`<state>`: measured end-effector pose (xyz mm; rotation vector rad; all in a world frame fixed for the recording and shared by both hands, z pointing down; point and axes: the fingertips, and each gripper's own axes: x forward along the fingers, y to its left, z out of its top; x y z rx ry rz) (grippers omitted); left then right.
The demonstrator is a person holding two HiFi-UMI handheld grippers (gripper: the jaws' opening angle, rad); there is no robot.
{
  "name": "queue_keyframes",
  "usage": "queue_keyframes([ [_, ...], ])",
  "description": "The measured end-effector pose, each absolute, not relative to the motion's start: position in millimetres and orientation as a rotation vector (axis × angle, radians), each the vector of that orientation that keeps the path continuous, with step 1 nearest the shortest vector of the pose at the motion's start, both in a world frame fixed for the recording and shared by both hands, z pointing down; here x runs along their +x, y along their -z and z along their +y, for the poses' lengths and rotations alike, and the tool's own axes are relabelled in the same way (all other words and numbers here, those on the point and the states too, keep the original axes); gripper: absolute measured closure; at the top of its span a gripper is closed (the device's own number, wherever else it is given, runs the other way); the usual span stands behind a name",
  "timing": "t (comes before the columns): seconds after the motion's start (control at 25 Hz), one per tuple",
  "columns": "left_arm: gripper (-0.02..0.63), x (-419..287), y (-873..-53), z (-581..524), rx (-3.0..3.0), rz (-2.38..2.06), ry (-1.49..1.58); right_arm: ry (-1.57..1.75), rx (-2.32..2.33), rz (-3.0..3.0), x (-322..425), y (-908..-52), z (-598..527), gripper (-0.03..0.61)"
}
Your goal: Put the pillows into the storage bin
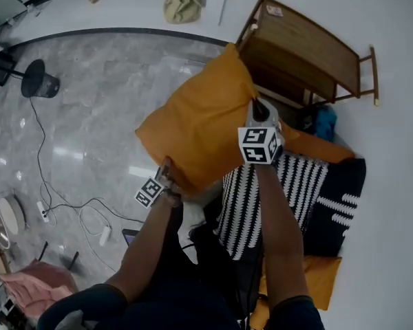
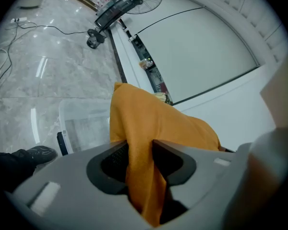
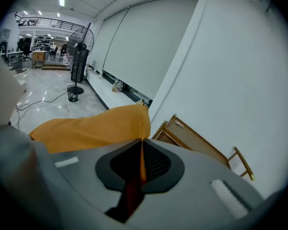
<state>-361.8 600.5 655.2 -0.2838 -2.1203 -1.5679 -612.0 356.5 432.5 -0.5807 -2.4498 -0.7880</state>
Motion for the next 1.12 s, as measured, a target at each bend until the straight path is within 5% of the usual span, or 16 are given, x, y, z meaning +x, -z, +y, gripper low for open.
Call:
queue_keyframes([
  [0.76, 0.457, -370, -756, 631, -0.659, -1.838, 1.684, 1.104, -1.013, -2.130, -731, -573, 552, 0.560],
  [0.84, 0.428, -373, -766, 628, -0.670, -1.797, 1.685, 1.130, -1.026, -2.107, -738, -583, 561, 0.557],
  [1.0, 0.256, -376, -787, 620, -0.668, -1.724, 1.621, 1.182, -0.955, -2.007, -751, -615, 563, 0.535],
  [1.12, 0.253, -392, -783, 614, -0.606, -1.755, 1.570, 1.213, -0.878, -1.932, -750, -635, 553, 0.532],
])
